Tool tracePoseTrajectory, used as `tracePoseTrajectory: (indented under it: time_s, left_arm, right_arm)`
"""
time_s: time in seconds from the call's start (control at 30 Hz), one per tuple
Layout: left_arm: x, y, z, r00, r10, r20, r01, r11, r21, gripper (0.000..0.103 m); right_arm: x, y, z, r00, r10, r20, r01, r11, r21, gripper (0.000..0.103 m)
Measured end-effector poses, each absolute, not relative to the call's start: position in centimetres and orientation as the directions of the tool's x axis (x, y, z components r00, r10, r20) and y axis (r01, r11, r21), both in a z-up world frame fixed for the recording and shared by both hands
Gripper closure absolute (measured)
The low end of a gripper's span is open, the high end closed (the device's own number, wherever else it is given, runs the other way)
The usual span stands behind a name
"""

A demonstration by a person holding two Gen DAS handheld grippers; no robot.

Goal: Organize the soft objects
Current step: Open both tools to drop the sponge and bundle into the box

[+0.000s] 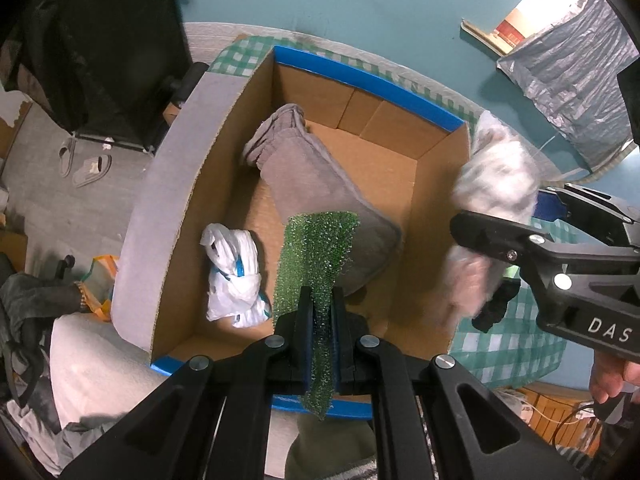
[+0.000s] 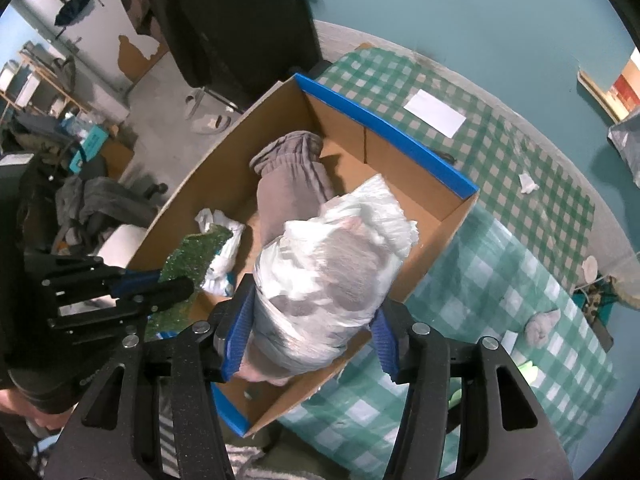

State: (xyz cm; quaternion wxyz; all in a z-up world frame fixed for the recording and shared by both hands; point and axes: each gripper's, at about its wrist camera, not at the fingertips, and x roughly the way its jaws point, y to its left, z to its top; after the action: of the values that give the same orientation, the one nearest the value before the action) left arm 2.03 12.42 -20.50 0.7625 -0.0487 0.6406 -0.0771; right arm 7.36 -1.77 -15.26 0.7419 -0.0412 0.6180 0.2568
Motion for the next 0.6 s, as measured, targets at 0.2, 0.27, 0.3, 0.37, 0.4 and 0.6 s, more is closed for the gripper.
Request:
tracePoseTrajectory:
  time_s: [0.2, 0.27, 0.3, 0.37, 0.4, 0.6]
  left_arm:
    - [2.4, 12.6, -21.0, 0.144, -0.168, -0.975, 0.045, 0.986, -0.164, 0.077]
    - [2.5, 12.7, -21.1, 0.14, -0.169, -0.976, 0.041, 0.985, -0.165, 0.074]
    - [2.5, 12.7, -21.1, 0.141, -0.168, -0.976, 0.042, 0.986, -0.163, 0.073]
    - [2.5, 12.6, -21.1, 0.144, -0.166, -0.976, 0.046, 0.986, -0.161, 0.071]
    - [2.6, 12.5, -21.0, 0.145, -0.166, -0.976, 0.048, 0.986, -0.16, 0.071]
    - [2.9, 11.8, -20.7, 0.151, -0.163, -0.975, 0.057, 0.986, -0.156, 0.067]
  right_arm:
    - [7.5, -1.7, -15.3, 0.117, 0.32, -0.94, -0.425, 0.872, 0.244, 0.034]
    - [7.6, -1.9, -15.3, 0.118, 0.323, -0.939, -0.421, 0.873, 0.247, 0.034]
    - [7.6, -2.0, -15.3, 0.119, 0.325, -0.938, -0.417, 0.874, 0.25, 0.034]
    - [7.8, -2.4, -15.3, 0.119, 0.329, -0.937, -0.406, 0.877, 0.257, 0.034]
    - [7.8, -2.6, -15.3, 0.118, 0.331, -0.936, -0.401, 0.878, 0.26, 0.034]
    - [7.9, -3.7, -15.1, 0.122, 0.326, -0.937, -0.382, 0.887, 0.259, 0.034]
